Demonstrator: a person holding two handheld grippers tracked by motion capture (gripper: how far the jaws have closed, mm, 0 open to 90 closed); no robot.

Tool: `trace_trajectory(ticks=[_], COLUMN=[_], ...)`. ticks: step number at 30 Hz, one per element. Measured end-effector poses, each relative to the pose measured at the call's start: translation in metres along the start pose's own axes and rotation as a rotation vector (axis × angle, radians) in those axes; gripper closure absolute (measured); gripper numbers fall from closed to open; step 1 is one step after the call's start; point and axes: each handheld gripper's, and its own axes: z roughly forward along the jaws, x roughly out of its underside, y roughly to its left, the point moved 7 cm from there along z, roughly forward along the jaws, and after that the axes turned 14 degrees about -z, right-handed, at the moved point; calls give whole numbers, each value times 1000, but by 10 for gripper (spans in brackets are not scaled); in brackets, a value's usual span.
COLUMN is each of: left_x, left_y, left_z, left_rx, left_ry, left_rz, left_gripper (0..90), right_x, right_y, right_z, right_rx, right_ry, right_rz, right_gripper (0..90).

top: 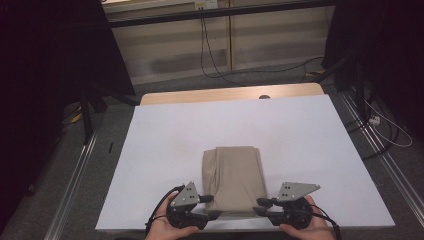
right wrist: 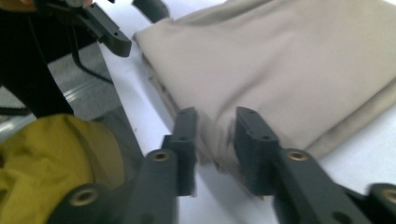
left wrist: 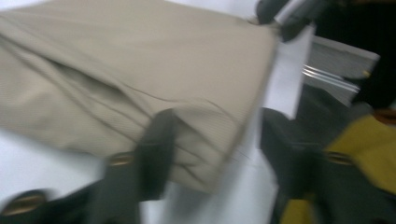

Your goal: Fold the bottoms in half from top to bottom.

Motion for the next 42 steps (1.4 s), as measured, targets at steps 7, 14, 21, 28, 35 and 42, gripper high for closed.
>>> trace_trajectory(ticks=[7, 14, 21, 28, 35, 42], left_x=[-12, -20, -21, -19, -16, -19], left_y=[17, 45, 65, 81, 88, 90], left_z=[-9, -25, -43, -62, -75, -76], left_rx=[-75, -170, -239, -283, -363, -352], left_ry=[-100, -207, -284, -332, -372, -396], left_rz=[-54, -107, -172, -217, -220, -233], left_gripper=[205, 88, 51, 52, 50, 49], right_x=[-8, -8, 1, 12, 22, 23], right_y=[-15, -35, -58, -78, -90, -90], right_z=[-9, -19, -35, -57, -71, -68], right_rx=[132, 230, 360, 479, 575, 587], right_ry=[-65, -91, -111, -140, -138, -148], right_rz=[38, 95, 179, 218, 228, 230], right_gripper=[379, 106, 62, 47, 51, 57])
